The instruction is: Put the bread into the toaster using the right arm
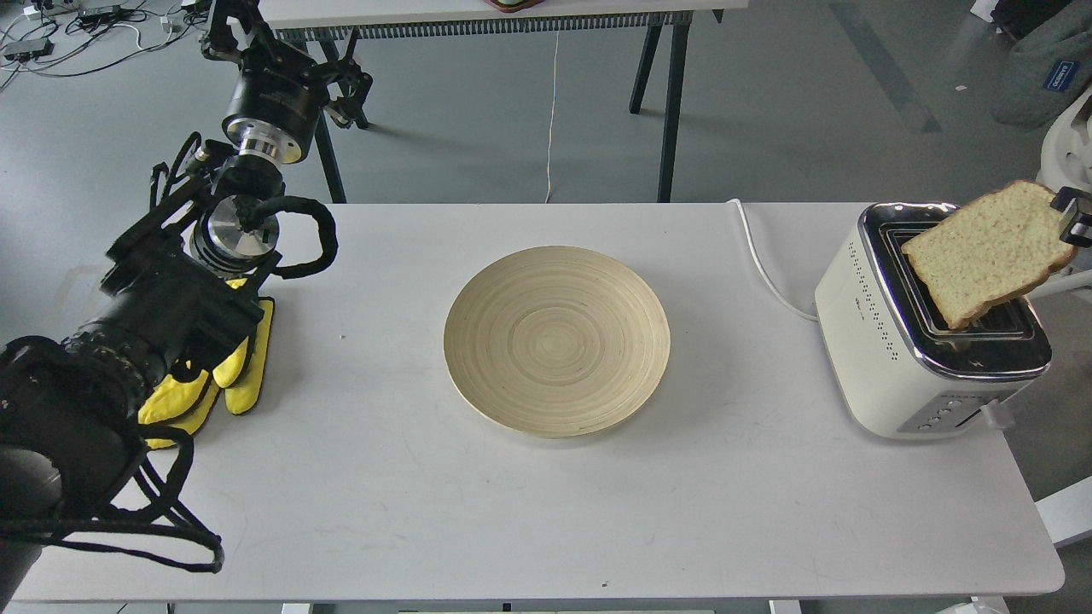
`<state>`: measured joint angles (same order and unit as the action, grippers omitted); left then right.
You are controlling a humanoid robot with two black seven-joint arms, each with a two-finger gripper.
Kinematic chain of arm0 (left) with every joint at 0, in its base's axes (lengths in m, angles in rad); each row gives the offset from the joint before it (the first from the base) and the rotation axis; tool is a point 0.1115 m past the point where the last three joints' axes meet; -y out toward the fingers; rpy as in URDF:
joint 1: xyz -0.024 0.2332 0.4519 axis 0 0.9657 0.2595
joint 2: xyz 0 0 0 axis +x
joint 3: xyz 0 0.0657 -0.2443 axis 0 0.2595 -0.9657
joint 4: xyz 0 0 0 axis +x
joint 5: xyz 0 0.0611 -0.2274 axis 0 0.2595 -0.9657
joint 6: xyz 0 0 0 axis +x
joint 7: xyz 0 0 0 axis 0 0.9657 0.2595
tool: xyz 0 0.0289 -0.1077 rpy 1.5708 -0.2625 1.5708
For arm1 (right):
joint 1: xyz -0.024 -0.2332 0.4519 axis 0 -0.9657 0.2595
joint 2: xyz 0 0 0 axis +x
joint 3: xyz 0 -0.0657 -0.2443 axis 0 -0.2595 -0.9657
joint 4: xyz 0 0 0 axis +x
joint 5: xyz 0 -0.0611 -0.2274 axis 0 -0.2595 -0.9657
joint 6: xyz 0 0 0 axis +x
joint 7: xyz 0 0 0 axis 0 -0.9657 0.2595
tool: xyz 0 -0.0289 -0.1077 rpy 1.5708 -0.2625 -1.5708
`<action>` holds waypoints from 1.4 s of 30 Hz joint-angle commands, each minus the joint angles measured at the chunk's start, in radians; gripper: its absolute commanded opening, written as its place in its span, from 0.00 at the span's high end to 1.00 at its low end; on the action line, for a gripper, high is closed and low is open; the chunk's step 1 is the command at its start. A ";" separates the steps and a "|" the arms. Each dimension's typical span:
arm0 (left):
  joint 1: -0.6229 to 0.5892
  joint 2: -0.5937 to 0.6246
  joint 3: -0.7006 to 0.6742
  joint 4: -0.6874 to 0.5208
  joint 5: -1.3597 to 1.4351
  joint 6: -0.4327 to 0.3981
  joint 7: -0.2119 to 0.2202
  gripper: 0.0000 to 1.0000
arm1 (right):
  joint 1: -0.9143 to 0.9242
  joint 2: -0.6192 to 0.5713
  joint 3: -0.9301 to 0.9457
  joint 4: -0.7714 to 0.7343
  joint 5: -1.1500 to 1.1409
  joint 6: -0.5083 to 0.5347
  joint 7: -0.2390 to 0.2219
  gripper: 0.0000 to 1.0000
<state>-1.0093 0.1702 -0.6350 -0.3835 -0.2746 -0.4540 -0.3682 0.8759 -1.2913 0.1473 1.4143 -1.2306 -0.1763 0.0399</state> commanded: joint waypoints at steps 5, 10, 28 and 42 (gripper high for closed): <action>0.000 0.000 0.000 0.000 0.000 0.000 0.000 0.00 | -0.002 0.006 -0.002 -0.003 -0.004 0.000 0.000 0.99; 0.000 0.000 0.000 0.000 0.000 0.000 0.000 0.00 | -0.006 0.038 0.001 -0.030 -0.003 -0.002 -0.002 0.99; 0.000 0.000 0.002 0.000 0.000 0.000 0.000 0.00 | -0.005 0.153 0.000 -0.032 0.008 -0.002 0.050 0.42; 0.000 0.002 0.000 0.000 0.000 0.000 0.000 0.00 | 0.000 0.257 0.326 -0.057 0.520 0.007 0.120 0.01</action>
<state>-1.0094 0.1707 -0.6349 -0.3835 -0.2746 -0.4541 -0.3682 0.8746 -1.0853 0.3939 1.3790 -0.8899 -0.1728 0.1616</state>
